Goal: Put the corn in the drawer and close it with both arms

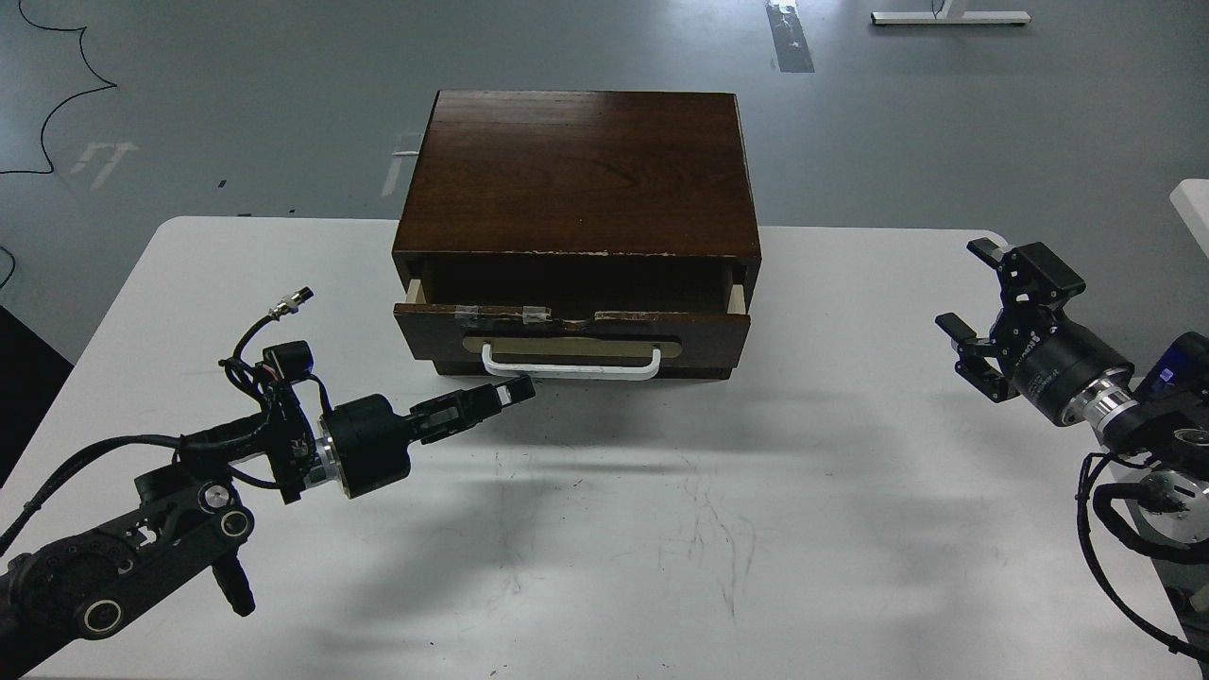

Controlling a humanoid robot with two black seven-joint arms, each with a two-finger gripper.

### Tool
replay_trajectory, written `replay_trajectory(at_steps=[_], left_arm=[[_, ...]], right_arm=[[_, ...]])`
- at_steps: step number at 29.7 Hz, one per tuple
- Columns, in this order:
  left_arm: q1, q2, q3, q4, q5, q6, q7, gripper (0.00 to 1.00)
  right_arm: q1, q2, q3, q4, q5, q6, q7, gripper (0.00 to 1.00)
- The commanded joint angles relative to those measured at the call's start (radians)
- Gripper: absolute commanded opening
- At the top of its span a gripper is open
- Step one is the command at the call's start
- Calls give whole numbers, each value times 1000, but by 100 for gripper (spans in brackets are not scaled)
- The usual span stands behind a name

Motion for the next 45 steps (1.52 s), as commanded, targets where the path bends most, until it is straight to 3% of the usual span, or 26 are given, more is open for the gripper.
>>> replay_trajectory(at_steps=[1, 45], left_arm=[[-17, -1, 6, 11, -1, -2, 0, 0], [-140, -71, 15, 171, -12, -63, 0, 0]], right_arm=[[-1, 0, 0, 0, 0, 0, 0, 100], [-7, -5, 0, 0, 0, -9, 0, 100]])
